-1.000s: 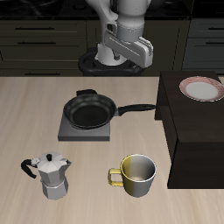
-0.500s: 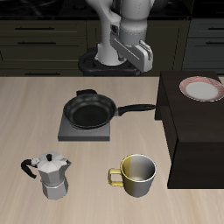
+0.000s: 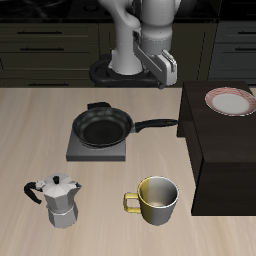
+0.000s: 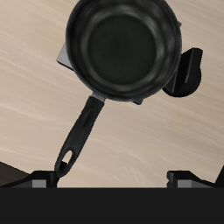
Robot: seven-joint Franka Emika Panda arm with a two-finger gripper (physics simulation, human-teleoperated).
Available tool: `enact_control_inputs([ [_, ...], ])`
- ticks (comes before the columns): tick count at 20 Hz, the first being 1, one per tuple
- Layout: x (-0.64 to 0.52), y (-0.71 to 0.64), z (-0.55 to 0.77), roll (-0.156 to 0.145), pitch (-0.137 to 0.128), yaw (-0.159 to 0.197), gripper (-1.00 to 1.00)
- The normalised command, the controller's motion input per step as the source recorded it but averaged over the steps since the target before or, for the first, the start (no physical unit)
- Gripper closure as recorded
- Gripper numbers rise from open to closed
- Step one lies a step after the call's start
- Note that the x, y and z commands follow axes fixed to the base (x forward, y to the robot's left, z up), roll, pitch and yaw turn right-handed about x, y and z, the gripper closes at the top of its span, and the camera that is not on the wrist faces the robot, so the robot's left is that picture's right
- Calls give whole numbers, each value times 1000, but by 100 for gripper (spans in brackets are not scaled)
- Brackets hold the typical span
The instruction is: Place the frying pan on the top layer of the shelf
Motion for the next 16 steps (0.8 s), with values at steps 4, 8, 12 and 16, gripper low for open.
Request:
enact_control_inputs([
  [4,79,109,-97,85,27,-166,-100],
  [8,83,79,-118,44,9,-99,-100],
  [12,28,76,-103,14,18,-77,-100],
  [16,14,130,-63,7,13,-92,-100],
])
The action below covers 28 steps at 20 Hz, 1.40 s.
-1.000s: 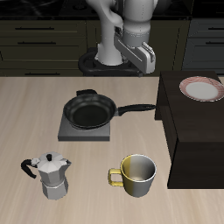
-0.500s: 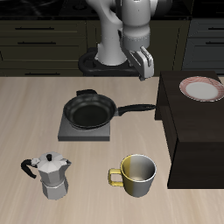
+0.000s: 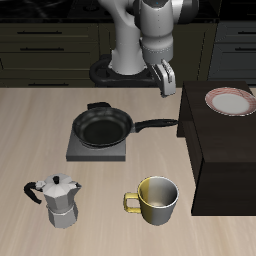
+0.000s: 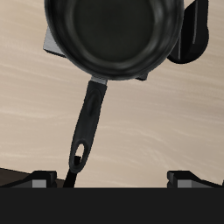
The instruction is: Place the frying pan on the top layer of the shelf
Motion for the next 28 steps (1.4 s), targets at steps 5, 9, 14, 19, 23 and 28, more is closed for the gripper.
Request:
enact_control_inputs([
  [5,19,98,-44,26,0,-64,-100],
  [9,29,25,-30,-5,1,-5,-100],
  [14,62,7,-31,-7,-19,4,-100],
  [19,65,123,-137,18,3,-15,-100],
  [23,73,98,-130,21,-12,7,-100],
  [28,91,-37,-166,8,-8,-29,-100],
])
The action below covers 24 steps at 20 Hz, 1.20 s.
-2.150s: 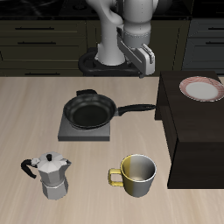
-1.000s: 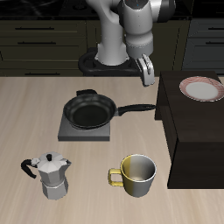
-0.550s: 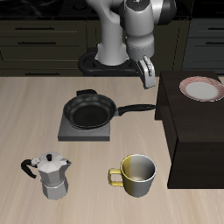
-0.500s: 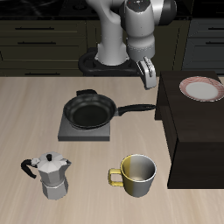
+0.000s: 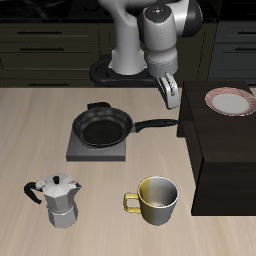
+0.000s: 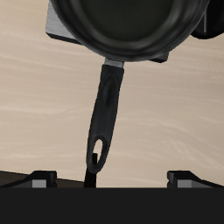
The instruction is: Place the frying pan on the top layer of the shelf
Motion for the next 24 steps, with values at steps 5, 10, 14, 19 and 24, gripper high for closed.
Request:
enact_control_inputs([
  [5,101,38,-148,27,-12,-7,-100],
  [10,86,-45,-189,-9,22,-22,-100],
  [14,75,-100,-143,-10,8,5,-100],
  [19,55,-154,-139,-21,11,-19,-100],
  [24,19,-78,-194,-20,25,-8,-100],
])
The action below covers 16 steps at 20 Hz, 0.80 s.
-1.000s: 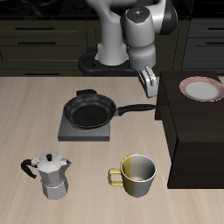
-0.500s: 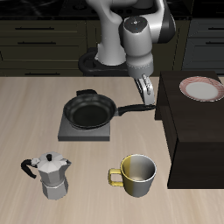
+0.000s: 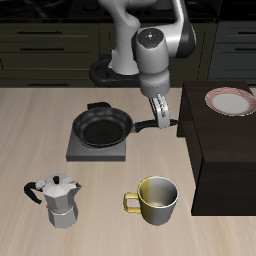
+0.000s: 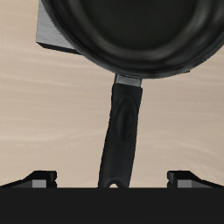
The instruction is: Place the frying pan on the top layer of the shelf
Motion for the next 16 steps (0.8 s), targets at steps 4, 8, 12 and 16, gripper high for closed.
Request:
enact_control_inputs([
  [4,33,-49,-262,-8,42,3,-100],
  [8,-81,-37,-152,-3,23,-25,-100],
  [12,-100,-102,-173,-9,23,-23,-100],
  [16,-84,-24,-245,-18,33,5,-100],
])
